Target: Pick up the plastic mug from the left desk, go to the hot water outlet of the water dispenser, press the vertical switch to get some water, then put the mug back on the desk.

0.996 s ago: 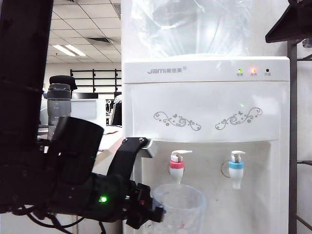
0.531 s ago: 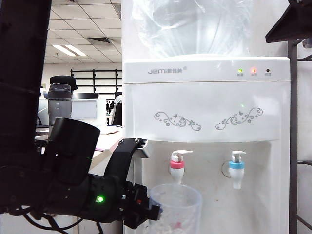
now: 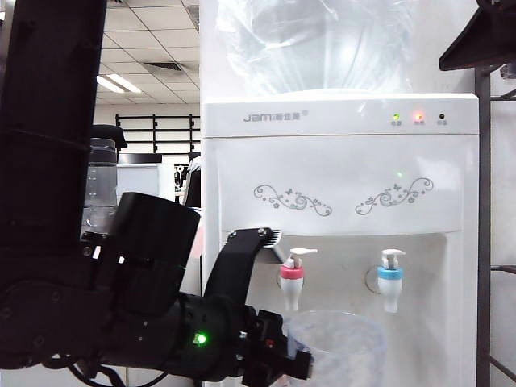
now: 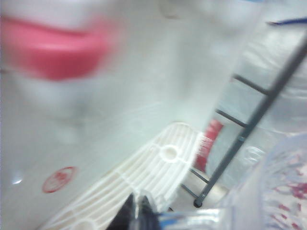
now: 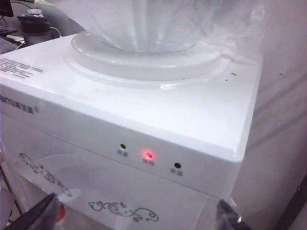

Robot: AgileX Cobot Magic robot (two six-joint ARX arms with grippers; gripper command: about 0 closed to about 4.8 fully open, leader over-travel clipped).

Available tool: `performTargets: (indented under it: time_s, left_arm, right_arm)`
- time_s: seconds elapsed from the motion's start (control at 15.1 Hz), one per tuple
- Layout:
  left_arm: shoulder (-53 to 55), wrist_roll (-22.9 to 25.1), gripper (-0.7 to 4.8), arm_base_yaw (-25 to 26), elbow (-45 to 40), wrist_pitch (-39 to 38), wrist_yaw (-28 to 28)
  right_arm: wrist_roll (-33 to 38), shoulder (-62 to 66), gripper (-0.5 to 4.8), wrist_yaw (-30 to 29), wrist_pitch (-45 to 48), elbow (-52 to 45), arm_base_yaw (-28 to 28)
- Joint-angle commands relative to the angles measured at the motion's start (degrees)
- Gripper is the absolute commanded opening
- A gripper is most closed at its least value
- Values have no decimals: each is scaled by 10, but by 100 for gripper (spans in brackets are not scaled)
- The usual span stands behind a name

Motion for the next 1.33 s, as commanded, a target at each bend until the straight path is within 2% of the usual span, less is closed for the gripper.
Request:
performTargets:
  time_s: [0.07, 0.8, 0.86, 1.33]
  left_arm:
    - [-5, -2, -5, -10, 2, 16, -1]
    - [-54, -2, -5, -11, 2, 12, -4]
    - [-54, -2, -5, -11, 2, 13, -16]
    - [-54, -6, -5, -15, 2, 11, -194]
  right_arm:
    - [-2, -2, 427, 1, 6, 3, 0]
    - [-2, -2, 427, 2, 6, 3, 0]
    - [-2, -2, 427, 2, 6, 3, 0]
    - [-2, -2, 427, 2, 6, 3, 0]
